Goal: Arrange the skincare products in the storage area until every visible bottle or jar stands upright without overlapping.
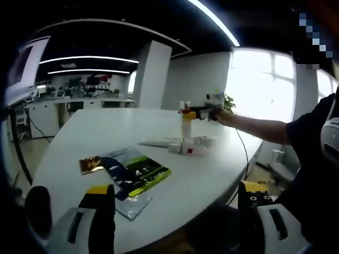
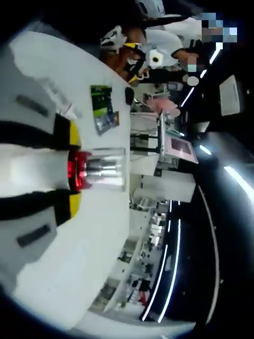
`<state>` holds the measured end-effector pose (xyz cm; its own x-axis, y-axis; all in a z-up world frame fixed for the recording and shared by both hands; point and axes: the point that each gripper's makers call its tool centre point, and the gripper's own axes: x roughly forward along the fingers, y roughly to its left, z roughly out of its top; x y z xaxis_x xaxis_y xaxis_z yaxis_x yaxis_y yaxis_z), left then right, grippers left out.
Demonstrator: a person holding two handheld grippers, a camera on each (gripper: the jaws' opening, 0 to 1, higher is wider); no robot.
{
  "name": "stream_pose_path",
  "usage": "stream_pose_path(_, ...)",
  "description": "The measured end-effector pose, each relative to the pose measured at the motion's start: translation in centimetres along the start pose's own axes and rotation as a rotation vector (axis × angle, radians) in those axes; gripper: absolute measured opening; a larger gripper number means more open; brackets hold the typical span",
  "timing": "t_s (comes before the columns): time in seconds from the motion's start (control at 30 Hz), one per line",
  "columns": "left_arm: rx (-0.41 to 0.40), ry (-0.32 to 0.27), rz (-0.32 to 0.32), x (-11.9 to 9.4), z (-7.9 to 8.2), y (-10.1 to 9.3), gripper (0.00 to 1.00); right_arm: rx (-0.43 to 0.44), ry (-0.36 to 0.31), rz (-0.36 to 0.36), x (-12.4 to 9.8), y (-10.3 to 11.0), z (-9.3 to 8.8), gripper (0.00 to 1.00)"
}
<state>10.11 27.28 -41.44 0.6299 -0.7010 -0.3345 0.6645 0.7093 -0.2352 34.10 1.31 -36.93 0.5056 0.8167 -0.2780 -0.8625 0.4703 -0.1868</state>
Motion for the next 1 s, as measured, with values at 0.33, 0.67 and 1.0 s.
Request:
stream_pose_path(0.33,0.0,0.008,-0.007,0.6,0.0,-0.4,0.98,0.043,-0.106,-0.05,-1.0,-1.8,0.4,0.28)
stream_pose_path(0.67,0.003,0.012,-0.003,0.7,0.1,-0.5,0.98,0.084,-0.155,-0.051,-1.8,-2.5,0.0,0.28)
stream_pose_path(1.0,0.002,0.015,-0.011,1.2,0.1,-0.8,0.98,0.093,-0.166,-0.061,-4.5,-3.2,-0.1,0.28)
